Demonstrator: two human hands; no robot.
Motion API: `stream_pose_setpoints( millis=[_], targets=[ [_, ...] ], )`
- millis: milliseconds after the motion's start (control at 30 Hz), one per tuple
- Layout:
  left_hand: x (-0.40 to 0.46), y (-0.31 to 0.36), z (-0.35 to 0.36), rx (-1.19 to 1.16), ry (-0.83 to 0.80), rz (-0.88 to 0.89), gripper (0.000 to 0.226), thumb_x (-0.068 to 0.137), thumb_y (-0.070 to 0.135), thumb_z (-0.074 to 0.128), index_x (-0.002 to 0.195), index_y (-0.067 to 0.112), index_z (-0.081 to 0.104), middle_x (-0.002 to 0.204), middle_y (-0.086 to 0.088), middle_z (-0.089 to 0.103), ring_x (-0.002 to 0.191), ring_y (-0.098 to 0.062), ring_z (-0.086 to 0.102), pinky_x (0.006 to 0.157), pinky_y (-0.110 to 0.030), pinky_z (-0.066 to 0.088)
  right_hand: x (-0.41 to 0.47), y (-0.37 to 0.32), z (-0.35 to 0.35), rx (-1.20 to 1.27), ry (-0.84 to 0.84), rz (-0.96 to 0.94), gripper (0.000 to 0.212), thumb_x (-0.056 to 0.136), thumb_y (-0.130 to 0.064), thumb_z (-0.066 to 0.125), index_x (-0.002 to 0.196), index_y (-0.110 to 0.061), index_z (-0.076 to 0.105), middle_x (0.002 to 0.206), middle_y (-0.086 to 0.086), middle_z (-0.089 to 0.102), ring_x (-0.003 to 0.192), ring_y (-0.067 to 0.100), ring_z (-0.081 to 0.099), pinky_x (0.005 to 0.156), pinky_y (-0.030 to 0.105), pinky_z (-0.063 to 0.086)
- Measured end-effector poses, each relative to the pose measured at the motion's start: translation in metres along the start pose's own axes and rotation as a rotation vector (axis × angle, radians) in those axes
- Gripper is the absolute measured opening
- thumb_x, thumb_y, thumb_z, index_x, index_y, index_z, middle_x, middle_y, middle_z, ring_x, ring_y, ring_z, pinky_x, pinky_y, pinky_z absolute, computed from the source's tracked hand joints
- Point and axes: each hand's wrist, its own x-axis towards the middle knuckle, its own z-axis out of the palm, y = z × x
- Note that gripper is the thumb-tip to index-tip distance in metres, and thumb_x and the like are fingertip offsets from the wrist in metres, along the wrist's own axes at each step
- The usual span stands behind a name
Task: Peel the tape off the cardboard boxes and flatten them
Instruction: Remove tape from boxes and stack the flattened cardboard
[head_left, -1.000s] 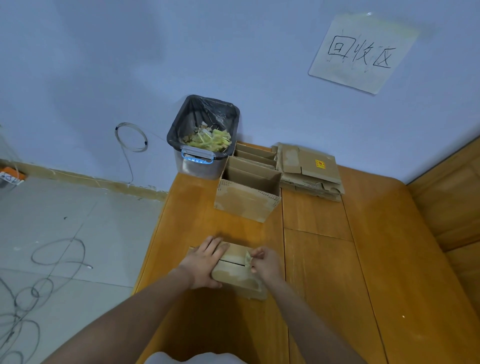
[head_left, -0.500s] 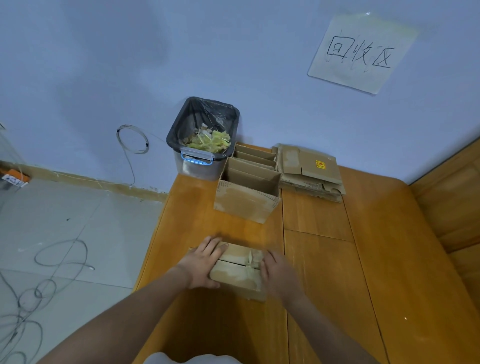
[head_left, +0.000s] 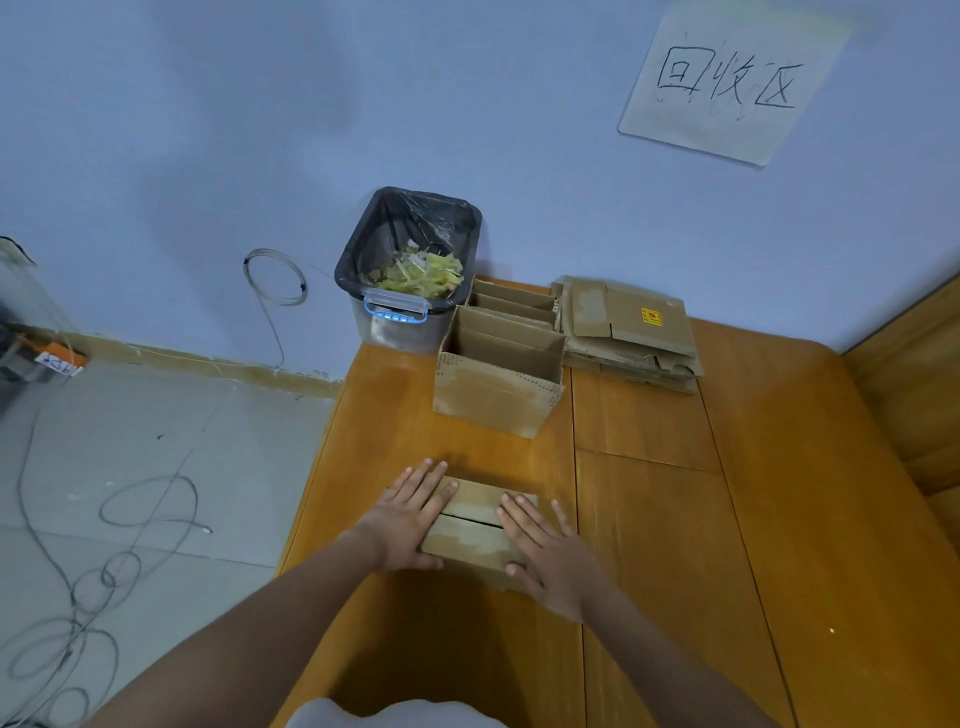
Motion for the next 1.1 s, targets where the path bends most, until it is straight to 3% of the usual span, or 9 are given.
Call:
stream_pose_setpoints(
  millis=[267,367,433,533,633,767,867,1000,1100],
  targets=[
    [-0.001,-0.001,0.001,0.001,0.01,-0.017,0.106,0.088,0.068,0.046,0.149,0.016,-0.024,0.155,-0.012,-0.032,0.142,-0.03,-0.03,0.113,-0.038,-0.021,-0.037,0.017,-0.002,-0.082,-0.027,0.064,0.066,0.099,-0.054,0.026,0.151,-0.014,0.021,0.157,0.002,0.023,0.144,0.027,0.023,0.11,0.05,0.01],
    [0.001,0.0,0.002,0.013,0.011,-0.028,0.107,0.087,0.069,0.045,0.149,0.015,-0.024,0.156,-0.013,-0.03,0.143,-0.031,-0.029,0.114,-0.039,-0.02,-0.043,0.025,0.002,-0.012,-0.07,0.081,0.066,0.098,-0.056,0.016,0.153,-0.022,0.0,0.16,-0.007,0.003,0.148,0.02,-0.003,0.118,0.048,-0.007],
    [0.002,0.003,0.0,0.02,0.012,-0.046,0.109,0.085,0.07,0.047,0.151,0.014,-0.02,0.158,-0.014,-0.026,0.145,-0.032,-0.026,0.114,-0.04,-0.019,-0.041,0.024,0.003,0.073,-0.031,0.099,0.065,0.096,-0.058,0.01,0.151,-0.028,-0.004,0.159,-0.012,-0.001,0.147,0.012,-0.009,0.12,0.038,-0.001],
    [0.005,0.01,-0.005,0.02,0.029,-0.072,0.111,0.079,0.068,0.053,0.154,0.012,-0.008,0.16,-0.017,-0.014,0.147,-0.032,-0.016,0.117,-0.041,-0.015,-0.039,0.018,-0.004,0.16,0.09,0.136,0.062,0.097,-0.052,0.018,0.151,-0.024,0.023,0.154,-0.003,0.028,0.136,0.016,0.036,0.104,0.033,0.041],
    [0.007,0.015,-0.007,0.005,0.052,-0.096,0.109,0.076,0.064,0.06,0.153,0.012,0.002,0.161,-0.017,-0.004,0.148,-0.033,-0.007,0.12,-0.043,-0.008,-0.039,0.015,-0.007,0.275,0.248,0.139,0.049,0.099,-0.04,0.035,0.138,-0.015,0.048,0.14,0.002,0.045,0.108,0.015,0.057,0.076,0.03,0.054],
    [0.006,0.015,-0.006,-0.021,0.044,-0.11,0.108,0.077,0.06,0.063,0.153,0.014,0.002,0.161,-0.015,-0.003,0.148,-0.033,-0.006,0.12,-0.043,-0.003,-0.037,0.011,-0.005,0.369,0.325,0.239,0.046,0.098,-0.034,0.047,0.138,-0.013,0.046,0.145,0.0,0.039,0.106,0.017,0.058,0.078,0.031,0.054],
    [0.006,0.017,-0.007,-0.012,0.052,-0.117,0.109,0.076,0.06,0.063,0.152,0.013,0.002,0.161,-0.016,-0.006,0.148,-0.033,-0.007,0.121,-0.044,-0.003,-0.033,0.005,-0.008,0.281,0.376,0.156,0.054,0.096,-0.041,0.042,0.143,-0.015,0.041,0.151,0.002,0.035,0.129,0.015,0.042,0.092,0.034,0.051],
    [0.011,0.027,-0.01,0.046,0.113,-0.093,0.119,0.074,0.072,0.058,0.153,0.011,-0.007,0.16,-0.014,-0.016,0.147,-0.03,-0.016,0.115,-0.046,-0.018,-0.021,0.002,-0.005,0.094,0.257,-0.037,0.061,0.097,-0.042,0.04,0.152,-0.021,0.024,0.159,-0.002,0.019,0.148,0.02,0.01,0.116,0.05,0.01],
    [0.024,0.041,-0.017,0.062,0.12,-0.034,0.126,0.072,0.075,0.058,0.152,0.013,-0.017,0.159,-0.011,-0.024,0.145,-0.029,-0.024,0.109,-0.046,-0.027,-0.016,0.004,-0.002,0.067,0.202,-0.056,0.062,0.098,-0.041,0.039,0.153,-0.023,0.017,0.16,-0.004,0.012,0.149,0.018,0.003,0.117,0.051,0.004]
  ],
)
